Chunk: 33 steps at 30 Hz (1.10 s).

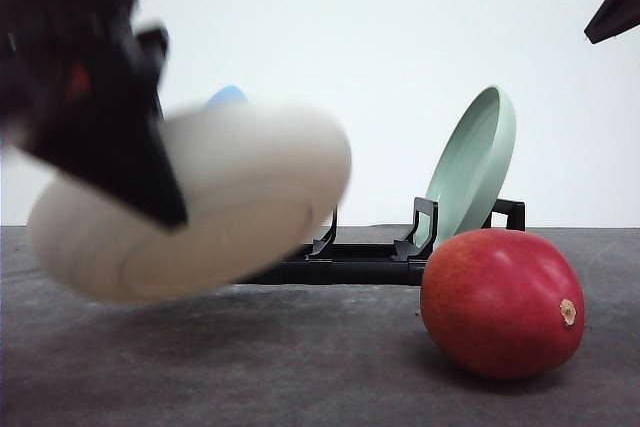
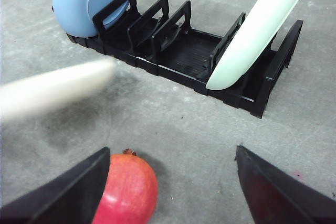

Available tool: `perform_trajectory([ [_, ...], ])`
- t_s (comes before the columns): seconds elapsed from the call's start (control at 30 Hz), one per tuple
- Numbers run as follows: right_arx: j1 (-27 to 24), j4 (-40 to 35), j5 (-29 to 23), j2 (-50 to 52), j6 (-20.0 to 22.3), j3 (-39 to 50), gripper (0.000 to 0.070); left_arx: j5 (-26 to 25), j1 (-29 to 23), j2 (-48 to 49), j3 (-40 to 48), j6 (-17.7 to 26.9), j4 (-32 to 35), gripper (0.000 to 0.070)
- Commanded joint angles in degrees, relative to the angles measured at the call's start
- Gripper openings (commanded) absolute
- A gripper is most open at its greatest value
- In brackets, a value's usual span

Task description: Place pomegranate in white plate

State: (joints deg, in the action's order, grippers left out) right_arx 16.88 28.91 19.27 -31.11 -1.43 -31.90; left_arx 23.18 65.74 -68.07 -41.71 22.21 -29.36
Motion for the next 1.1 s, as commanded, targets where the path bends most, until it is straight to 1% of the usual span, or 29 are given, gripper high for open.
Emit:
perform_trajectory([
  [0.0, 0.24, -0.61, -0.2, -0.24, -0.04, -0.81, 0.0481, 1.69, 1.4, -3.05, -0.57, 1.44, 0.74, 0.0012],
  [0.13, 0.24, -0.61, -0.2, -0.24, -0.04, -0.81, 0.0481, 5.33, 3.26, -8.74, -0.61, 2.0, 1.96, 0.0012],
  [0.3, 0.24, -0.61, -0.2, -0.24, -0.04, -0.81, 0.0481, 8.66, 5.3, -13.45, -0.66, 4.87, 4.32, 0.0015],
  [0.47, 0.24, -0.61, -0.2, -0.24, -0.02, -0.81, 0.0481, 8.72, 6.84, -14.58, -0.66, 6.81, 5.8, 0.0029],
  [0.77, 0.24, -0.63, -0.2, -0.24, -0.02, -0.81, 0.0481, 6.93, 8.65, -14.58, -0.66, 6.92, 5.79, 0.0043],
  [0.8, 0.24, -0.63, -0.2, -0.24, -0.01, -0.81, 0.0481, 6.68, 8.75, -14.58, -0.66, 6.9, 5.78, 0.0051],
  [0.83, 0.24, -0.63, -0.2, -0.24, -0.01, -0.81, 0.0481, 6.57, 8.8, -14.58, -0.66, 6.9, 5.77, 0.0084],
  [0.9, 0.24, -0.63, -0.2, -0.24, -0.01, -0.81, 0.0481, 6.56, 8.81, -14.58, -0.66, 6.9, 5.75, 0.0185],
  [0.93, 0.24, -0.63, -0.21, -0.24, 0.0, -0.81, 0.0481, 6.55, 8.81, -14.58, -0.66, 6.89, 5.75, 0.0222],
  [0.97, 0.24, -0.63, -0.22, -0.24, 0.0, -0.81, 0.0481, 6.54, 8.81, -14.58, -0.66, 6.88, 5.74, 0.0245],
  [1.07, 0.24, -0.63, -0.2, -0.24, -0.02, -0.81, 0.0481, 6.58, 8.81, -14.58, -0.67, 6.87, 5.3, 0.0248],
])
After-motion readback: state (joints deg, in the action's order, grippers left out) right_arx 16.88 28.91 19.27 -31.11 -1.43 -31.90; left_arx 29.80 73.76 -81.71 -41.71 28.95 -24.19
